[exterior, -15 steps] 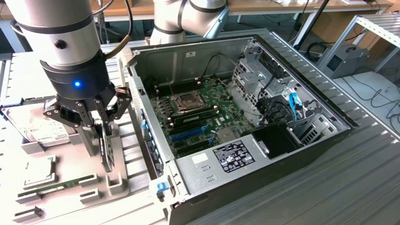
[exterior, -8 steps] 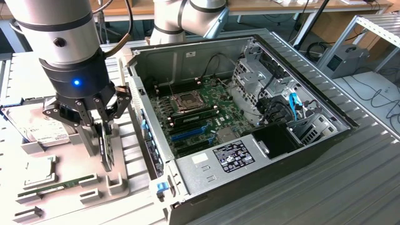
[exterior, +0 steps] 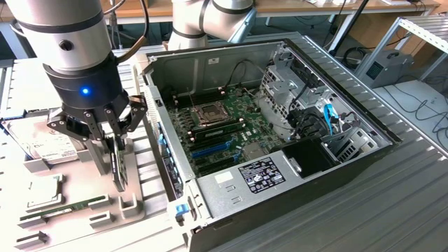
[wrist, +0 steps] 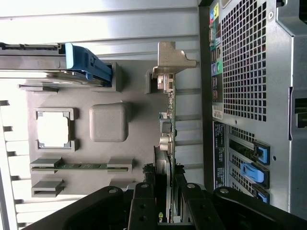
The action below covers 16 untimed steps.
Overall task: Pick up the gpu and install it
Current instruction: 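Pick up the gpu and move the gpu toward the slot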
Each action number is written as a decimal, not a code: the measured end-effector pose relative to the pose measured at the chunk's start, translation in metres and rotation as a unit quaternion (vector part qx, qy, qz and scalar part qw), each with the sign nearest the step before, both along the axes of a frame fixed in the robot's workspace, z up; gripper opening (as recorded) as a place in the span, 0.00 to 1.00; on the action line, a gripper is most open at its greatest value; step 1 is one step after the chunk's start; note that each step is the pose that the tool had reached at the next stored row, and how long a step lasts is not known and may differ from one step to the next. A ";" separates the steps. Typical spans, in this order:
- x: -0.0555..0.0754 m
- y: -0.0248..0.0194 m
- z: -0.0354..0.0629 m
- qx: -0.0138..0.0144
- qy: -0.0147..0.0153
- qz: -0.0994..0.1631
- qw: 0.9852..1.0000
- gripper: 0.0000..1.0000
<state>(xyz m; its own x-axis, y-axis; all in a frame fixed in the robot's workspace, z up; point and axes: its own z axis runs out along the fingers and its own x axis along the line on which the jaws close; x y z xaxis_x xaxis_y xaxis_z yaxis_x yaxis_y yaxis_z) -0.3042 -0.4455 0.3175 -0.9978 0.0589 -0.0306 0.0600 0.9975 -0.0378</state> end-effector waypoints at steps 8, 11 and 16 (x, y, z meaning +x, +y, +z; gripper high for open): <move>0.000 0.0000 0.0023 0.000 0.000 0.000 1.000 0.26; 0.000 0.0000 0.0029 0.000 0.000 0.000 1.000 0.26; 0.000 0.0000 0.0046 0.000 0.000 0.000 1.000 0.26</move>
